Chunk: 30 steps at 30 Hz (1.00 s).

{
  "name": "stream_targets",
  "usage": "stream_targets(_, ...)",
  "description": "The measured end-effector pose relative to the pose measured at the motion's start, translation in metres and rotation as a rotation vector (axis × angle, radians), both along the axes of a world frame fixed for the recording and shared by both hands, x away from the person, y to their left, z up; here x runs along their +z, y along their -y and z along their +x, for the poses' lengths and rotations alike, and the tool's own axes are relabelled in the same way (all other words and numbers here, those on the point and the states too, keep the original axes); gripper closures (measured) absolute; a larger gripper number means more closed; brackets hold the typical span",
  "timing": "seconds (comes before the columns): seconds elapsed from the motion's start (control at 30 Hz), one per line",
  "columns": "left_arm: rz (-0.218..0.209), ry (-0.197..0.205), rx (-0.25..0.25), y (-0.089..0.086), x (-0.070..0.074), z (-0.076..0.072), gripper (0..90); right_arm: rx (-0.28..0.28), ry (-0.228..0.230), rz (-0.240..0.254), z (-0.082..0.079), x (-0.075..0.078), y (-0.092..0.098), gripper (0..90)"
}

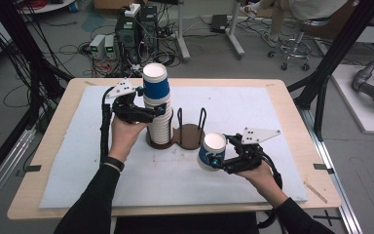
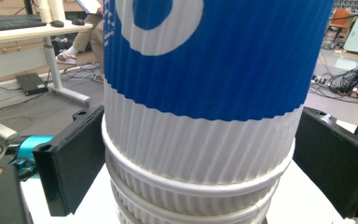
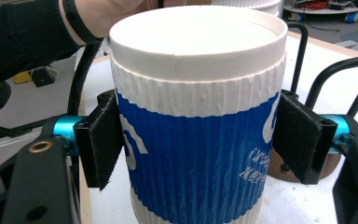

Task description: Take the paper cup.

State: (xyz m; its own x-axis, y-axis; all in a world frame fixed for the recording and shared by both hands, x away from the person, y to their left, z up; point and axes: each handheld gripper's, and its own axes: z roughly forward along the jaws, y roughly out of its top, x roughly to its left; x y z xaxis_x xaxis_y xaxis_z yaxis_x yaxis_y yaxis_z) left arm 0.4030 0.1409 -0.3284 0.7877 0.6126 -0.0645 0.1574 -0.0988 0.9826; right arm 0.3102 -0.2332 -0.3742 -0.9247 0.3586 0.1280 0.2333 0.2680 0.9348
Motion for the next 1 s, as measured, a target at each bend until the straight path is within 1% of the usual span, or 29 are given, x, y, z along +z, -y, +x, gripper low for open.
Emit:
stream_targets(0.1, 0.004, -0.003, 0.003, -0.001, 0.001, -0.001, 6.9, 0.000, -0.005, 0.002, 0.000, 0.000, 0.000, 24.5)
stream_targets(0.2, 0.026, -0.007, 0.019, -0.003, 0.004, -0.006, 6.8, -0.003, 0.002, 0.005, 0.000, 0.001, 0.001, 24.5)
stream_targets(0.23, 0.026, -0.007, 0.019, -0.003, 0.004, -0.006, 6.9, -0.001, 0.001, 0.007, 0.000, 0.001, 0.002, 24.4)
stream_targets(0.27, 0.038, 0.002, 0.027, -0.006, 0.005, -0.009, 6.8, -0.004, 0.002, 0.006, 0.000, 0.001, 0.002, 24.5)
stream_targets(0.3, 0.038, 0.002, 0.027, -0.006, 0.005, -0.009, 6.9, -0.004, 0.002, 0.006, 0.000, 0.001, 0.002, 24.5)
stream_targets(0.4, 0.054, 0.004, 0.033, -0.010, 0.007, -0.016, 6.9, -0.007, 0.003, 0.010, 0.000, 0.001, 0.004, 24.5)
stream_targets(0.47, 0.054, 0.005, 0.036, -0.011, 0.007, -0.018, 6.9, -0.006, -0.001, 0.012, 0.000, 0.001, 0.004, 24.4)
stream_targets(0.5, 0.054, 0.005, 0.035, -0.012, 0.006, -0.021, 6.9, -0.008, 0.005, 0.012, 0.000, 0.001, 0.004, 24.4)
stream_targets(0.53, 0.055, 0.008, 0.030, -0.015, 0.005, -0.026, 6.8, -0.009, 0.006, 0.012, 0.000, 0.001, 0.004, 24.4)
stream_targets(0.57, 0.055, 0.008, 0.030, -0.015, 0.005, -0.026, 6.9, -0.009, 0.006, 0.012, 0.000, 0.001, 0.004, 24.4)
stream_targets(0.6, 0.052, 0.013, 0.032, -0.017, 0.003, -0.031, 6.8, -0.010, 0.007, 0.012, 0.000, 0.001, 0.004, 24.4)
stream_targets(0.67, 0.052, 0.012, 0.030, -0.017, 0.002, -0.033, 6.8, -0.008, 0.002, 0.011, 0.000, 0.001, 0.004, 24.4)
stream_targets(0.7, 0.063, 0.014, 0.031, -0.018, -0.001, -0.039, 6.9, -0.011, 0.000, 0.010, 0.000, 0.001, 0.004, 24.4)
stream_targets(0.77, 0.071, 0.018, 0.032, -0.018, -0.002, -0.042, 6.9, -0.012, 0.008, 0.010, 0.001, 0.001, 0.004, 24.4)
stream_targets(0.8, 0.076, 0.017, 0.025, -0.019, -0.004, -0.047, 6.8, -0.012, 0.007, 0.011, 0.000, 0.001, 0.004, 24.4)
stream_targets(0.9, 0.068, 0.017, 0.018, -0.019, -0.008, -0.053, 6.9, -0.017, 0.005, 0.011, 0.001, 0.001, 0.005, 24.4)
stream_targets(0.93, 0.075, 0.011, 0.009, -0.019, -0.011, -0.058, 6.8, -0.017, 0.005, 0.010, 0.001, 0.001, 0.005, 24.4)
stream_targets(0.97, 0.071, 0.010, 0.004, -0.019, -0.013, -0.061, 6.8, -0.017, 0.005, 0.011, 0.001, 0.001, 0.005, 24.4)
stream_targets(1.0, 0.066, 0.000, -0.007, -0.019, -0.015, -0.064, 6.8, -0.017, 0.006, 0.010, 0.001, 0.001, 0.005, 24.4)
